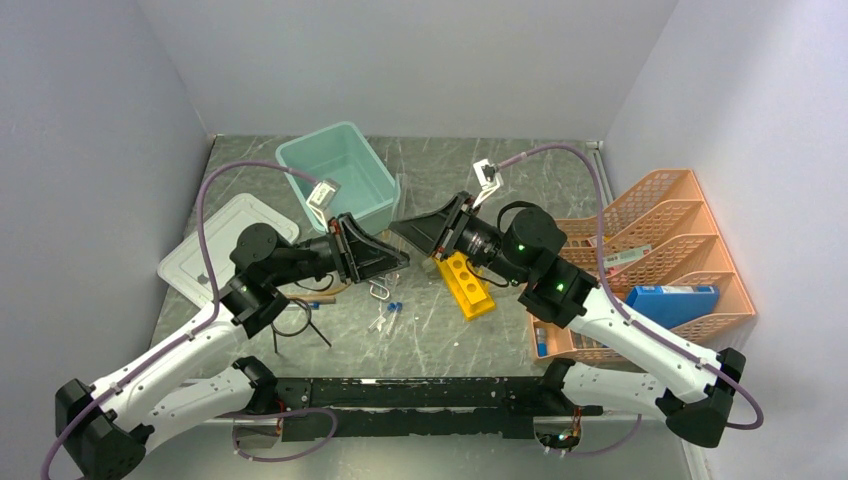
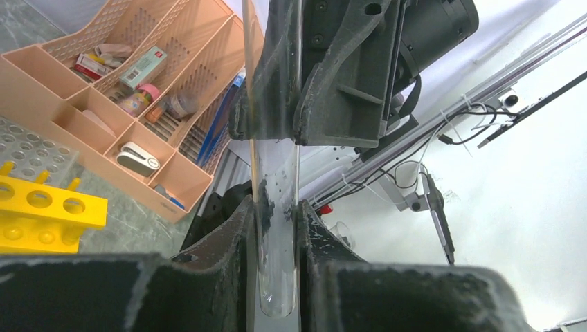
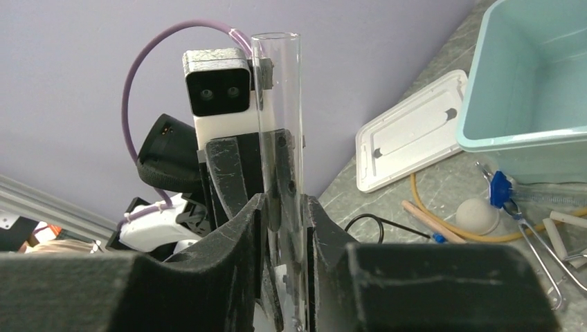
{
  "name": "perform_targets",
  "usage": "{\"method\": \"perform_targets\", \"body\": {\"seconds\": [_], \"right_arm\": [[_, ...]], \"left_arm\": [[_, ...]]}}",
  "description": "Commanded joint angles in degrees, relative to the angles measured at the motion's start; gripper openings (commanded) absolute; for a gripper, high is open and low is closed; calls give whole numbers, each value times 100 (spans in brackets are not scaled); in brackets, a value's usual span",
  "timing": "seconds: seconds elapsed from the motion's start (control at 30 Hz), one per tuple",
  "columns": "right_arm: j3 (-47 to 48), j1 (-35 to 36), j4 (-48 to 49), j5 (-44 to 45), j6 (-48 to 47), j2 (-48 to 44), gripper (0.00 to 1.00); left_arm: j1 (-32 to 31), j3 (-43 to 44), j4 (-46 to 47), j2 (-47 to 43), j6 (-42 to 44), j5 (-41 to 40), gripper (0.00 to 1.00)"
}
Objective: Organize the chemistry lab equipment
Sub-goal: Pick up the test tube at the center of the board.
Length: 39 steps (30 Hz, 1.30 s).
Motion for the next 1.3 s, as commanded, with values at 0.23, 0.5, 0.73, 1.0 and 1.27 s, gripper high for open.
{"method": "perform_targets", "body": {"seconds": [0.23,0.5,0.73,1.0,1.27], "right_arm": [[293,-69,-902,86,-348,-171,71],[829,-475,-1469,-1354,-746,-55,76],[1122,-506,-1685,-1864,-854,98,78],[1144,-503,-1559,-2083,-807,150,66],[1078,-504,-1504,-2126,-768,124,49]], "left_arm": [[-24,419,-1253,-320,1371,113,5],[-26,654,-2580,-513,2567,593,5],[-27,930,-3550,-585,3295,976,5],[-25,985,-3853,-561,3539,1189,5],[-25,968,-3808,-602,3506,1042,5]]}}
